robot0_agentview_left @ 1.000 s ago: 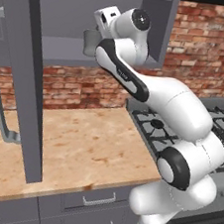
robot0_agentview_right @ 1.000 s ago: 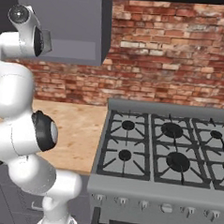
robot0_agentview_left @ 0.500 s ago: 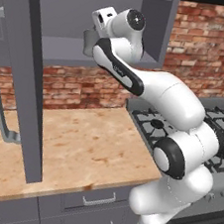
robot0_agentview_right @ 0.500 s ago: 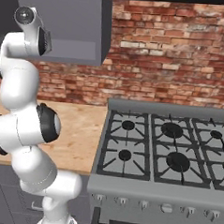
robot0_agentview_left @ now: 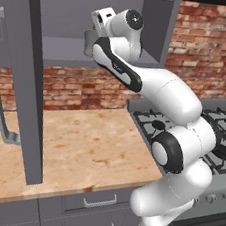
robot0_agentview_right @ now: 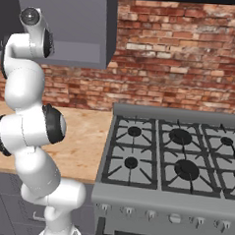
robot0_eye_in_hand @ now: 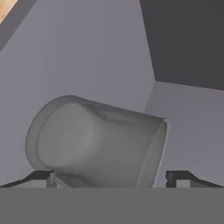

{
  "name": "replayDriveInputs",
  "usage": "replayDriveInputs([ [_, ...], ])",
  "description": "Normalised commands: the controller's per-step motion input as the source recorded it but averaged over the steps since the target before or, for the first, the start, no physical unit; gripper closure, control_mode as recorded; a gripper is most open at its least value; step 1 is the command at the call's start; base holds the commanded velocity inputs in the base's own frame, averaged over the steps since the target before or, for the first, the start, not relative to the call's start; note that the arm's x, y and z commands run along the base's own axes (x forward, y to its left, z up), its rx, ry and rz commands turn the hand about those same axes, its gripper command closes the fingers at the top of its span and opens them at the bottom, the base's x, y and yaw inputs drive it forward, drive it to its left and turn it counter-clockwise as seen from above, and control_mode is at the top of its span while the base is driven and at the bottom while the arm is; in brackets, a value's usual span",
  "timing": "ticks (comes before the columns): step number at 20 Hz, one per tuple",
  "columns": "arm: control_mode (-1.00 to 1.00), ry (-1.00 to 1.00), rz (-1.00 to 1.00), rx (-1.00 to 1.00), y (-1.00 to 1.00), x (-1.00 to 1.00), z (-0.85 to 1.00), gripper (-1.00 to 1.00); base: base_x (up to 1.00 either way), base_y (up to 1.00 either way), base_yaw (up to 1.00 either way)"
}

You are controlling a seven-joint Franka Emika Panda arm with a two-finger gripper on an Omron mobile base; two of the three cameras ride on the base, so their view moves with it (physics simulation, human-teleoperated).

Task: There is a bowl on the dining counter. Grab a lemon wedge from the fridge and place it in the bowl. Then get the liquor bottle and glass cup from the cabinet and place them next to the bowl.

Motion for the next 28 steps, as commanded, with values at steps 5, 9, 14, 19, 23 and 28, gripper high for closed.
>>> replayDriveInputs([
  [5, -1.0, 0.0, 0.06, 0.0, 0.05, 0.0, -0.15, -1.0, 0.0, 0.0, 0.0],
  [9, -1.0, 0.0, 0.07, 0.0, 0.06, 0.0, -0.18, -1.0, 0.0, 0.0, 0.0],
  [14, -1.0, 0.06, 0.05, 0.0, 0.06, 0.02, -0.21, -1.0, 0.0, 0.0, 0.0],
  [19, -1.0, 0.11, 0.04, 0.0, 0.05, 0.07, -0.23, -1.0, 0.0, 0.0, 0.0],
  [23, -1.0, 0.11, 0.04, 0.0, 0.07, 0.03, -0.22, 1.0, 0.0, 0.0, 0.0],
  [28, -1.0, 0.06, 0.01, 0.0, 0.02, 0.0, -0.12, 1.0, 0.0, 0.0, 0.0],
])
